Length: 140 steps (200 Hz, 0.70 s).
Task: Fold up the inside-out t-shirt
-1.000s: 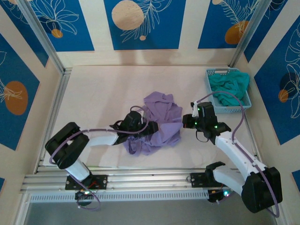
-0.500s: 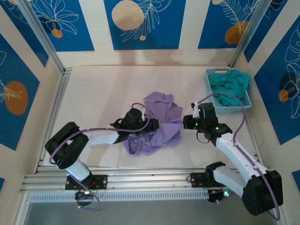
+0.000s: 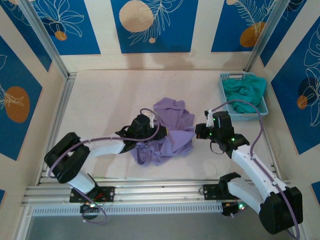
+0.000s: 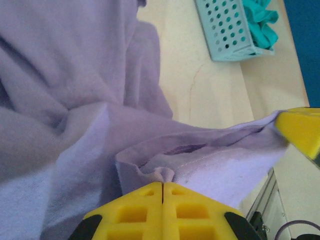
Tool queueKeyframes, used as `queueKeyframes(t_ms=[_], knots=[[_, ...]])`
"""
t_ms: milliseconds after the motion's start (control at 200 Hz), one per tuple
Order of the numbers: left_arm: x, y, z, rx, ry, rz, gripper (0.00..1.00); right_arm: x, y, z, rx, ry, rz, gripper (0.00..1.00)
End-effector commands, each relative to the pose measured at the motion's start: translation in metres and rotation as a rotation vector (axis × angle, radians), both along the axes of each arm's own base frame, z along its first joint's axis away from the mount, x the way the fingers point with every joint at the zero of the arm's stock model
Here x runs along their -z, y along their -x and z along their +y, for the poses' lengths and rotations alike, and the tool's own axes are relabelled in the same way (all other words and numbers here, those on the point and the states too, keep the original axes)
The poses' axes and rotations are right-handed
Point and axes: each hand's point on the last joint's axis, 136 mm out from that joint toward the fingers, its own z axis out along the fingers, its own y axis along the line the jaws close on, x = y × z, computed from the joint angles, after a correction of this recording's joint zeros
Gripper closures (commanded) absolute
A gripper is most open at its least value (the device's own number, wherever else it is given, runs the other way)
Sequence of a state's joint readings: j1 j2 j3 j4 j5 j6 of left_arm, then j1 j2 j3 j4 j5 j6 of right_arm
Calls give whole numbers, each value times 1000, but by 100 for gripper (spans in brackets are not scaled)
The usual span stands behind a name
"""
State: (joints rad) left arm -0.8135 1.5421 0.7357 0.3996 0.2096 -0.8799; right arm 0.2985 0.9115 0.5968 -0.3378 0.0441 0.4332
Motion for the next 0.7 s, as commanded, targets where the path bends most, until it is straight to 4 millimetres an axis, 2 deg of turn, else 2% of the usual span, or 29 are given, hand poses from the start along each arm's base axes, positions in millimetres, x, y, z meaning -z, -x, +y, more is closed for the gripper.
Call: queueKeyframes(t_ms=[0,110,205,310,420,510,535,570,695], knots=[[-30,-6,10,14,-43,-185,100,3,9,3,-32,-19,11,100],[-47,-2,13,72,-80,-316,100,3,18,13,-82,-56,18,98],[-63,6,16,139,-102,-434,100,-9,23,13,-112,-32,-10,77],[-81,21,21,231,-134,-584,100,-46,23,14,-153,-9,-145,61],[-97,39,31,314,-176,-739,100,-84,27,40,-274,-115,-272,52],[-104,52,38,376,-209,-826,100,-107,37,73,-447,-180,-374,46],[-106,56,41,388,-220,-843,100,-110,40,81,-489,-184,-391,37],[-108,59,44,406,-239,-866,100,-114,43,91,-545,-181,-415,31],[-112,75,54,480,-285,-941,100,-117,60,123,-750,-140,-481,19]])
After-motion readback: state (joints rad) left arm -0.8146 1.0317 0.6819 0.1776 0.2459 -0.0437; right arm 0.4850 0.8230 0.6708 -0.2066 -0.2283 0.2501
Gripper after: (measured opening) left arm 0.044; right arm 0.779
